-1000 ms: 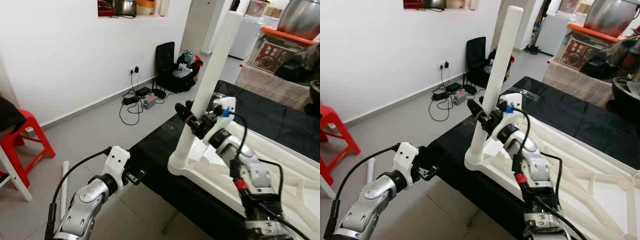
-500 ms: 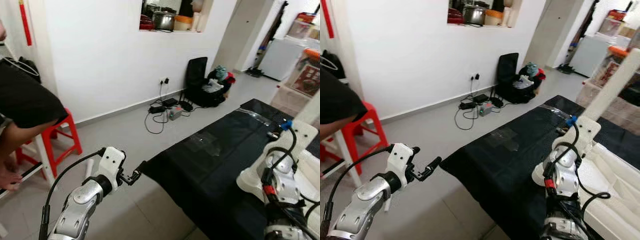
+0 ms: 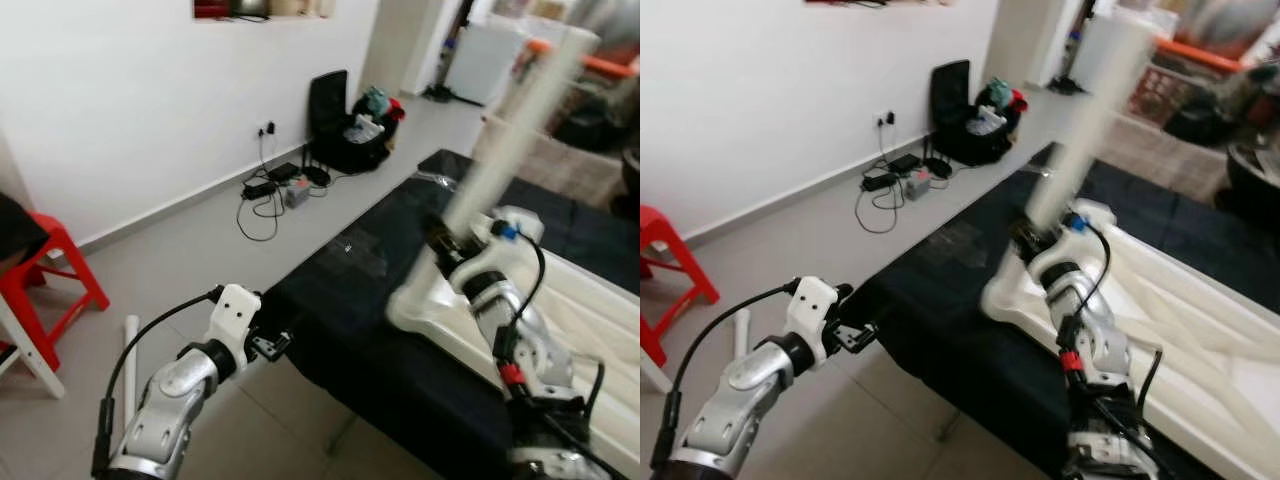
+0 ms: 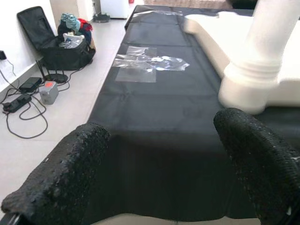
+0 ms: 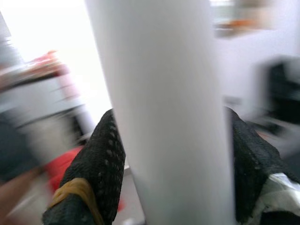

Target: Building children table

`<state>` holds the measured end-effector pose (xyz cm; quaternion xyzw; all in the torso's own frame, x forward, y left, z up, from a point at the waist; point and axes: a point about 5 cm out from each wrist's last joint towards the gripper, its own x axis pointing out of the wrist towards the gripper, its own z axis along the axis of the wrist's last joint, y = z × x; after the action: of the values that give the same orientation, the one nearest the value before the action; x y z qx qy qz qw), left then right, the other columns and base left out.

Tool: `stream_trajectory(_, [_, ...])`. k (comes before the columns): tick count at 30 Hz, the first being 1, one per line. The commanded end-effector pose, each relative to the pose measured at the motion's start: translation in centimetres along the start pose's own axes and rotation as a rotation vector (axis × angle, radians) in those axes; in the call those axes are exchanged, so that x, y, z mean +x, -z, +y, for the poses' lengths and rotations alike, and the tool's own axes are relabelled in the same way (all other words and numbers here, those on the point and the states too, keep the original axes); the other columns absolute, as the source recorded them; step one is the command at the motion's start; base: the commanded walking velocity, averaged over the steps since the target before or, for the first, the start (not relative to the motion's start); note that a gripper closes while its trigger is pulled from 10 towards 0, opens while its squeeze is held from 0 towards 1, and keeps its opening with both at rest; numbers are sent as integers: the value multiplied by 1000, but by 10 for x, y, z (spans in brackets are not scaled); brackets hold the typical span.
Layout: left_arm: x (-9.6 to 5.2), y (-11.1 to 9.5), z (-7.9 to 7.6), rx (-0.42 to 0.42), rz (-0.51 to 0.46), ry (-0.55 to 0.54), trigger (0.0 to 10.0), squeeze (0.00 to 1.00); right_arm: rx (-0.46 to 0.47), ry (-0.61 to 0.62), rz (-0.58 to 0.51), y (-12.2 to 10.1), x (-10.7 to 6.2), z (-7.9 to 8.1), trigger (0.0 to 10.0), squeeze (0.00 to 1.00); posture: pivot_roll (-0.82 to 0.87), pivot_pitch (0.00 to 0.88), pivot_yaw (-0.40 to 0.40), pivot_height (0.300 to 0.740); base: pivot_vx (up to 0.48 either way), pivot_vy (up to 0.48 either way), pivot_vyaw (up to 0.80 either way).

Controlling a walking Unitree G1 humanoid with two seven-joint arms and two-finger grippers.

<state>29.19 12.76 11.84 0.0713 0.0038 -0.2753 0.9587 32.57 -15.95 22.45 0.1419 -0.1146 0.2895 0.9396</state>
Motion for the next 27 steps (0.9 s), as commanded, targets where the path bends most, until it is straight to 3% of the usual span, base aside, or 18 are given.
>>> stream_trajectory(1, [-1, 3, -3, 3, 11, 10, 10000, 0, -3, -132, 69, 11, 1, 17, 10000, 0, 97, 0, -159, 740, 0, 0, 0])
stream_trajectory(5, [-1, 3, -4, 4, 10, 9, 10000, 0, -12, -97, 83, 16, 4, 11, 10000, 0, 97, 0, -159, 740, 0, 0, 0])
stream_trajectory(6, [-1, 3, -3, 4, 9, 6, 10000, 0, -42, -19, 102, 23, 6, 1, 0, 0, 103, 0, -162, 740, 0, 0, 0])
stream_trajectory(8, [-1, 3, -3, 6, 9, 3, 10000, 0, -73, 158, 160, 35, 4, -21, 0, 0, 105, 0, -159, 740, 0, 0, 0])
stream_trajectory(10, [-2, 4, -2, 8, 13, 2, 10000, 0, -113, 513, 242, 47, -10, -56, 0, 0, 106, 0, -159, 740, 0, 0, 0])
stream_trajectory(12, [-2, 4, -2, 8, 13, 2, 10000, 0, -113, 513, 242, 47, -10, -56, 0, 0, 106, 0, -159, 740, 0, 0, 0])
stream_trajectory(13, [-2, 4, -2, 8, 15, 2, 10000, 0, -107, 693, 263, 50, -21, -73, 0, 0, 106, 0, -159, 740, 0, 0, 0])
stream_trajectory(14, [-2, 4, -2, 10, 16, 2, 10000, 0, -88, 955, 262, 52, -48, -95, 0, 0, 100, 0, -156, 740, 0, 0, 0])
stream_trajectory(15, [-2, 4, -2, 10, 16, 2, 10000, 0, -88, 955, 262, 52, -48, -95, 0, 0, 100, 0, -156, 740, 0, 0, 0])
stream_trajectory(16, [-2, 4, -2, 10, 16, 2, 10000, 0, -51, 1156, 245, 54, -73, -110, 0, 0, 99, 0, -154, 740, 0, 0, 0])
stream_trajectory(18, [-2, 4, -2, 10, 16, 2, 10000, 0, -51, 1156, 245, 54, -73, -110, 0, 0, 99, 0, -154, 740, 0, 0, 0])
stream_trajectory(19, [-1, 3, -2, 10, 14, 2, 10000, 0, -49, 1347, 234, 55, -102, -120, 0, 0, 95, 0, -150, 740, 0, 0, 0])
stream_trajectory(21, [-1, 3, -2, 10, 14, 2, 10000, 0, -49, 1347, 234, 55, -102, -120, 0, 0, 95, 0, -150, 740, 0, 0, 0])
stream_trajectory(22, [-1, 3, -2, 11, 14, 4, 10000, 0, -51, 1507, 219, 53, -128, -127, 0, 0, 90, 0, -148, 740, 0, 0, 0])
stream_trajectory(23, [-1, 3, -2, 11, 14, 4, 10000, 0, -51, 1507, 219, 53, -128, -127, 0, 0, 90, 0, -148, 740, 0, 0, 0])
stream_trajectory(24, [0, 4, -2, 13, 15, 2, 10000, 0, -55, 1628, 210, 51, -149, -132, 0, 0, 85, 0, -143, 740, 0, 0, 0])
stream_trajectory(26, [0, 4, -2, 14, 16, 1, 10000, 0, -59, 1714, 218, 50, -164, -136, 0, 0, 85, 0, -143, 740, 0, 0, 0])
stream_trajectory(27, [1, 4, -2, 16, 16, 0, 10000, 0, -64, 1748, 230, 51, -168, -137, 9961, 0, 86, 0, -142, 740, 0, 0, 0])
